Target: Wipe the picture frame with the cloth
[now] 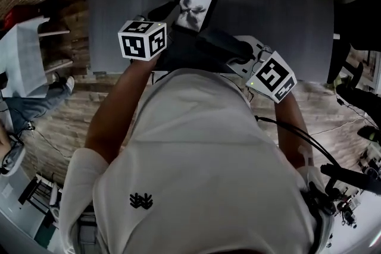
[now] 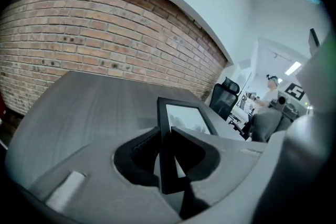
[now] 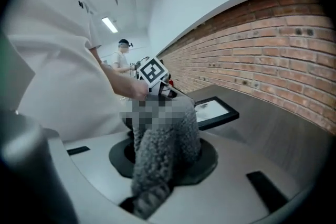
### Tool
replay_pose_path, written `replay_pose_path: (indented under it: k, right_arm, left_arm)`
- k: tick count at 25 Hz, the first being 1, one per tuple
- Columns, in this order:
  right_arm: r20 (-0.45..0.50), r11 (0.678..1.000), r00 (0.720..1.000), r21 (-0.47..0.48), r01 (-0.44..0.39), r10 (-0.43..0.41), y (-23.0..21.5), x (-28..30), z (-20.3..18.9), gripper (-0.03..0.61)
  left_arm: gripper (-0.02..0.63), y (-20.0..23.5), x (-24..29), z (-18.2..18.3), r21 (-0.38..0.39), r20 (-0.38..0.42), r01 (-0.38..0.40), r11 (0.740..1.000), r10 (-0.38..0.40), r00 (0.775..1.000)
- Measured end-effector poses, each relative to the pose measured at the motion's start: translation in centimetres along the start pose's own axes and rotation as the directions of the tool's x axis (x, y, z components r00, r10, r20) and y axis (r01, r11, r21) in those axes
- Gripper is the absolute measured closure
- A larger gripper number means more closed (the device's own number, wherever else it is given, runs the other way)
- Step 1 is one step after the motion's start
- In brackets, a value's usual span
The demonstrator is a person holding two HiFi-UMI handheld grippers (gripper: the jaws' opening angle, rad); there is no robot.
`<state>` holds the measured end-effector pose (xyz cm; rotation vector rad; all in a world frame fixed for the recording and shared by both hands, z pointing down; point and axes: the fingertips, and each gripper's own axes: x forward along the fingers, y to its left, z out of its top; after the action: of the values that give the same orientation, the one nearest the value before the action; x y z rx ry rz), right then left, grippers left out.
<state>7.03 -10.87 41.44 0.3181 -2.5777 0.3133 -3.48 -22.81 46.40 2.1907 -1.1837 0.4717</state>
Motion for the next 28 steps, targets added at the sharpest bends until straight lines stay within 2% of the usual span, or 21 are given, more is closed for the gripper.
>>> replay_pose_path:
  k: [2, 5, 9, 13, 16, 19, 21, 23, 25, 28]
  right_arm:
    - [-0.045, 1.000, 0.999, -0.024, -0.005, 0.004, 0.9, 1.5, 0.1, 0.492]
    - [-0.094, 0.999, 0.995, -0.019, 0.036, -0.038, 0.1, 1.9, 0.2, 0.492]
    - [-0.107, 0.988, 0.982, -0.008, 0.154, -0.154, -3.3, -0.1, 0.9, 0.492]
    - [-0.136, 0.960, 0.951, -0.005, 0.281, -0.279, -6.6, -2.2, 1.7, 0.492]
    - [-0.132, 0.944, 0.936, -0.001, 0.329, -0.327, -7.2, -2.9, 2.9, 0.492]
    - [-0.104, 0.964, 0.959, -0.025, 0.263, -0.265, -4.5, -1.5, 4.8, 0.492]
    - [-0.115, 0.983, 0.977, -0.061, 0.172, -0.178, -1.6, 0.1, 5.4, 0.492]
    - [-0.155, 0.992, 0.983, -0.098, 0.080, -0.095, 1.1, 1.5, 5.4, 0.492]
    - [-0.213, 0.991, 0.976, -0.133, 0.025, -0.053, 2.8, 2.6, 5.0, 0.492]
    - [-0.332, 0.974, 0.937, -0.223, 0.039, -0.113, 2.3, 3.0, 3.6, 0.492]
  left_arm:
    - [0.540, -0.3, -1.3, 0.0, -0.010, 0.001, 0.044, 0.999, -0.044, 0.999]
    - [0.540, -0.9, -2.6, 0.0, -0.006, 0.002, 0.094, 0.996, -0.094, 0.996]
    - [0.540, -2.1, -3.4, -0.1, 0.045, -0.012, 0.148, 0.988, -0.148, 0.989]
    - [0.540, -2.7, -4.1, 0.0, 0.092, -0.019, 0.180, 0.979, -0.179, 0.984]
    - [0.540, -2.7, -4.3, 0.1, 0.098, -0.021, 0.197, 0.975, -0.196, 0.980]
    - [0.540, -2.2, -4.6, 0.0, 0.086, -0.017, 0.206, 0.975, -0.205, 0.979]
    - [0.540, -1.9, -4.6, -0.2, 0.077, -0.018, 0.208, 0.975, -0.207, 0.978]
    - [0.540, -1.9, -4.4, -0.2, 0.076, -0.020, 0.210, 0.975, -0.209, 0.978]
    - [0.540, -2.0, -4.4, -0.3, 0.078, -0.024, 0.216, 0.973, -0.214, 0.976]
    - [0.540, -2.4, -4.5, -0.5, 0.092, -0.033, 0.225, 0.970, -0.222, 0.974]
